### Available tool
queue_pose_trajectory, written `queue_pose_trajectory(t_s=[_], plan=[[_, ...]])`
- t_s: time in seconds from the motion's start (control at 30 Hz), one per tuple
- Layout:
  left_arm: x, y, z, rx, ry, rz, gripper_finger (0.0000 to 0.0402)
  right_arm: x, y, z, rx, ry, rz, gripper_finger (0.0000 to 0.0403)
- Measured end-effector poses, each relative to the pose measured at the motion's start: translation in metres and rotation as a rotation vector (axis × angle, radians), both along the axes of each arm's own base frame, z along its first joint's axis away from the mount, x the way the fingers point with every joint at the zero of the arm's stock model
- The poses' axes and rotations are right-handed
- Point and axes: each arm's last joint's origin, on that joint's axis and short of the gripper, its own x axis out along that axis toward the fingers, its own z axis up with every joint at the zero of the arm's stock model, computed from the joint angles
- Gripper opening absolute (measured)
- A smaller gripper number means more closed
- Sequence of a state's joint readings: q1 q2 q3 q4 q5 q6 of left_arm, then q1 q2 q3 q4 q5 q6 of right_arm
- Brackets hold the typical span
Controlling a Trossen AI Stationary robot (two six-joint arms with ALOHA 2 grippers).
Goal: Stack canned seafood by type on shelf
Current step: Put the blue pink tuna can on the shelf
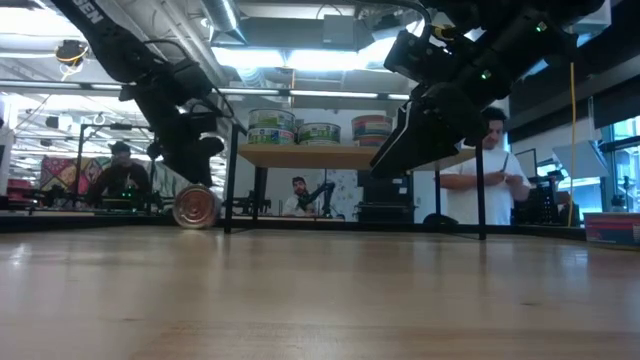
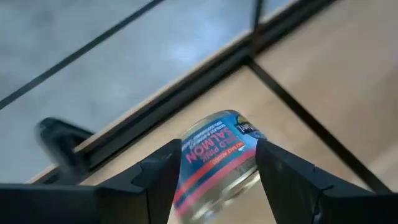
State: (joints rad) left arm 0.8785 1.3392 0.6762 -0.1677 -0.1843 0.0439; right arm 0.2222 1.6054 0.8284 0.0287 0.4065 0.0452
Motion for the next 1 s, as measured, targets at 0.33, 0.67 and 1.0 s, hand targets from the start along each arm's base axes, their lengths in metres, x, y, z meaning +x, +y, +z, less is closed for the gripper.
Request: queue_pose_trajectory(t_s=[0.33, 0.67, 1.0], plan=[[-0.004, 0.012, 0.025, -0.069, 0.025, -0.123, 0.0208, 0.0, 0.0, 0.0, 0.01, -0.003, 0.003, 0.0346], [0.003, 0.024, 0.004, -0.123, -0.018, -0.073, 0.0208, 0.001, 0.0, 0.0, 0.012, -0.009, 0.002, 0.0346], [0.005, 0.024, -0.01, -0.193, 0.046, -0.038, 0.0208, 0.0, 0.001, 0.0, 0.015, -0.009, 0.0, 0.0346]])
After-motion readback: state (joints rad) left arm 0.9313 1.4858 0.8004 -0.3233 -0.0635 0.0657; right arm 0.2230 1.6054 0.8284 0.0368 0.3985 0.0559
